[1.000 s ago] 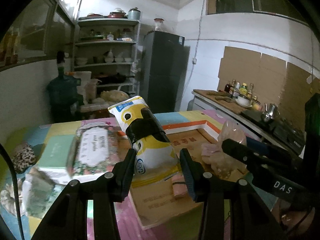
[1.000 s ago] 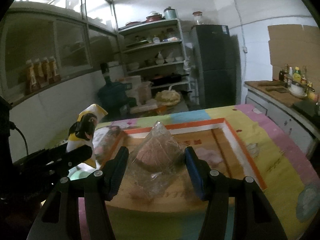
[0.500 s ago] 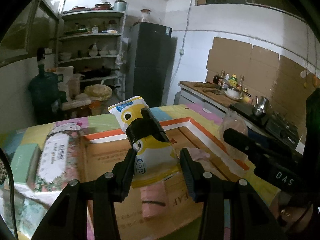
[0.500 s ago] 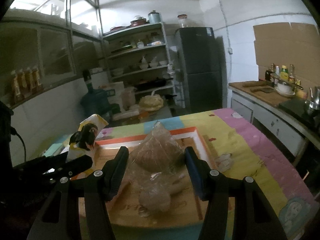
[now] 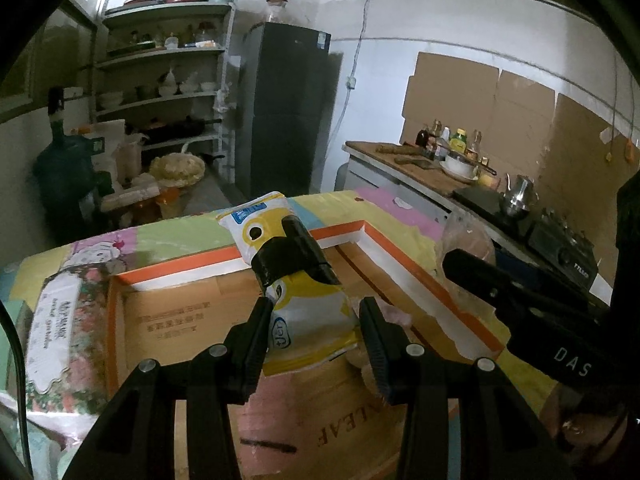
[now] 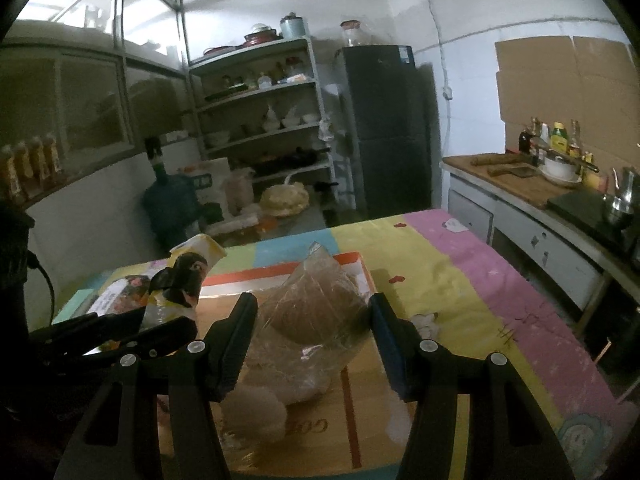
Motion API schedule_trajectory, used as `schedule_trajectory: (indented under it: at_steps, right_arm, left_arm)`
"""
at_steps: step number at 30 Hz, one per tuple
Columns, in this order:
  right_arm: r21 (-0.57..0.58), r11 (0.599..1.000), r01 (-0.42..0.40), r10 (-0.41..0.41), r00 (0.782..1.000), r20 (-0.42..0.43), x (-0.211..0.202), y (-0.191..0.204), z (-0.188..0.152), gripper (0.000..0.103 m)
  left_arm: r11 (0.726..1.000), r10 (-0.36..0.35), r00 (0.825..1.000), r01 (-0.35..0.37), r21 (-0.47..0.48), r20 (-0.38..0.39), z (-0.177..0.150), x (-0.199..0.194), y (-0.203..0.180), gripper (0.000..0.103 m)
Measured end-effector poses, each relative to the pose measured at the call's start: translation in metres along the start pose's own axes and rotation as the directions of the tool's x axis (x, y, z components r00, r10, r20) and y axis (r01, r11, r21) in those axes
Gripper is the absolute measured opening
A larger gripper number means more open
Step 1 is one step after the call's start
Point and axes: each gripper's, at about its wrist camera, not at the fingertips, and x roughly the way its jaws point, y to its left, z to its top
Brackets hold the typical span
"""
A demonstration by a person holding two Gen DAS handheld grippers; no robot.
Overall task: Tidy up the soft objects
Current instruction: 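Carry both bags over the box and lower the bread bag with the right tool, then lower the yellow snack bag into the box with the left tool while the right tool releases bread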
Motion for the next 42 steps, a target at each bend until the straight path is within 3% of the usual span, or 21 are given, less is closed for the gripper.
schedule_trajectory:
  at_steps: [22, 42]
  right_arm:
    - [0.021, 1.000, 0.012, -0.010, 0.993, -0.116, 0.040, -0.022, -0.008, 0.059]
    - [-0.008, 1.000, -0.028, 0.027, 0.987, -0.159, 0.053, -0.017, -0.011, 0.059]
  left_arm:
    - [0.999, -0.027, 0.990, 0.023, -0.025, -0.141, -0.001, 0.053, -0.003, 0.045]
    - [0.995, -0.062, 0.975, 0.045, -0.084, -0.214, -0.004, 0.069, 0.004, 0.046]
